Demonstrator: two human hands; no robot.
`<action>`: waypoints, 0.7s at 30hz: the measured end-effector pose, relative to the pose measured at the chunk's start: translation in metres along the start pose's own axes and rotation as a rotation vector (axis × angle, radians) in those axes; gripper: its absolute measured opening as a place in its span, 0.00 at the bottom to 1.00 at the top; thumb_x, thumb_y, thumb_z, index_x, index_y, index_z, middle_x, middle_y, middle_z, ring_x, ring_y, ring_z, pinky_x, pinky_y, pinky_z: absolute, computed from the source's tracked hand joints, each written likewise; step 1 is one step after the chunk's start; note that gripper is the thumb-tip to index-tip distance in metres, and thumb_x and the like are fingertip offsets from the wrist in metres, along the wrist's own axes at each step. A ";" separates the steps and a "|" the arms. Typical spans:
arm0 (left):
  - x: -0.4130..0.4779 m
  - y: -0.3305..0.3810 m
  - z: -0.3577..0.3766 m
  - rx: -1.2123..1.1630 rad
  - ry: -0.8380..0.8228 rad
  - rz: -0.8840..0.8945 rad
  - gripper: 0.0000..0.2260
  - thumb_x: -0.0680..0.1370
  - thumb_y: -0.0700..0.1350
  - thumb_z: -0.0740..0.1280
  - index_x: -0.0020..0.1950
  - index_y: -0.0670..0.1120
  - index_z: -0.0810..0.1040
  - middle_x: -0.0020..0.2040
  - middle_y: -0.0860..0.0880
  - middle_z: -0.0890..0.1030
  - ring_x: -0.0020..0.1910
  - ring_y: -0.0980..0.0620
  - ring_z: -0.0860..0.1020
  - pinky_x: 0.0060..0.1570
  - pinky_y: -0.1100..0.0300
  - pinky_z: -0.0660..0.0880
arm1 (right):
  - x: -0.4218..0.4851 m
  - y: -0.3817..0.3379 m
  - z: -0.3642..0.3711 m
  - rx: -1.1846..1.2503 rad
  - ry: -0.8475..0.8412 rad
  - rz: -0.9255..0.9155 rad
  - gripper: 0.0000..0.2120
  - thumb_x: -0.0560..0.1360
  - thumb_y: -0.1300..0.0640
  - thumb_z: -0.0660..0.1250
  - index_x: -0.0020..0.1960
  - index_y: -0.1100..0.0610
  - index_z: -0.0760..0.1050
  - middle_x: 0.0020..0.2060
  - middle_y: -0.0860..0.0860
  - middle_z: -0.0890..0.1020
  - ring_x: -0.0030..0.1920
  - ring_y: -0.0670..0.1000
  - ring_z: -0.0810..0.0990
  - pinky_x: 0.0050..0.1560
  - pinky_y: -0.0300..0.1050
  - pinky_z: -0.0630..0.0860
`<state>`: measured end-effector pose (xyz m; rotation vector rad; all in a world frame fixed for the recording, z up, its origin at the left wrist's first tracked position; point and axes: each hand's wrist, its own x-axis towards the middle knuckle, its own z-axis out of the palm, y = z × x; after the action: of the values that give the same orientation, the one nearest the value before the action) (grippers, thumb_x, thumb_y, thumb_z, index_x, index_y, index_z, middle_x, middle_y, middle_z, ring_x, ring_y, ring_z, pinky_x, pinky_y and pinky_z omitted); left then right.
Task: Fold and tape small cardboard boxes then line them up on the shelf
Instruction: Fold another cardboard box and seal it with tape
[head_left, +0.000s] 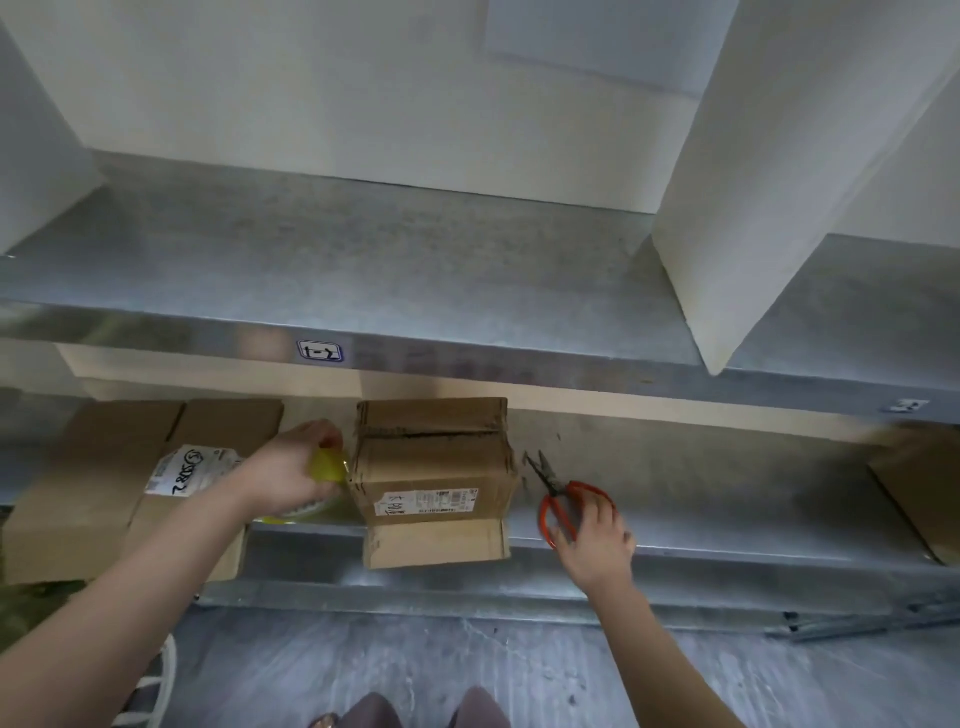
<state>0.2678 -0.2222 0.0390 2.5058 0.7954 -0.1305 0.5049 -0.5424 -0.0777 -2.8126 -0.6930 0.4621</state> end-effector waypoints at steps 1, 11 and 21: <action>0.000 0.000 0.001 0.000 0.003 0.000 0.23 0.69 0.49 0.76 0.60 0.49 0.72 0.55 0.50 0.75 0.49 0.51 0.74 0.43 0.61 0.67 | -0.003 0.000 0.000 -0.016 0.023 -0.028 0.32 0.77 0.41 0.61 0.77 0.49 0.55 0.73 0.49 0.64 0.73 0.53 0.61 0.67 0.54 0.62; -0.002 -0.009 -0.003 -0.032 -0.020 0.049 0.22 0.69 0.50 0.76 0.58 0.52 0.70 0.55 0.51 0.74 0.51 0.52 0.73 0.46 0.60 0.68 | -0.075 -0.060 -0.033 0.100 0.307 -0.341 0.27 0.79 0.39 0.54 0.75 0.47 0.63 0.73 0.49 0.67 0.74 0.52 0.62 0.73 0.53 0.57; 0.001 -0.040 -0.021 -0.055 -0.125 0.199 0.23 0.69 0.54 0.76 0.60 0.52 0.71 0.57 0.53 0.74 0.52 0.53 0.73 0.47 0.63 0.67 | -0.051 -0.160 -0.044 0.097 0.177 -0.239 0.33 0.74 0.28 0.50 0.77 0.35 0.49 0.79 0.44 0.51 0.78 0.55 0.52 0.75 0.59 0.59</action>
<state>0.2447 -0.1832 0.0391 2.4800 0.4899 -0.1916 0.4105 -0.4338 0.0195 -2.5965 -0.9248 0.1965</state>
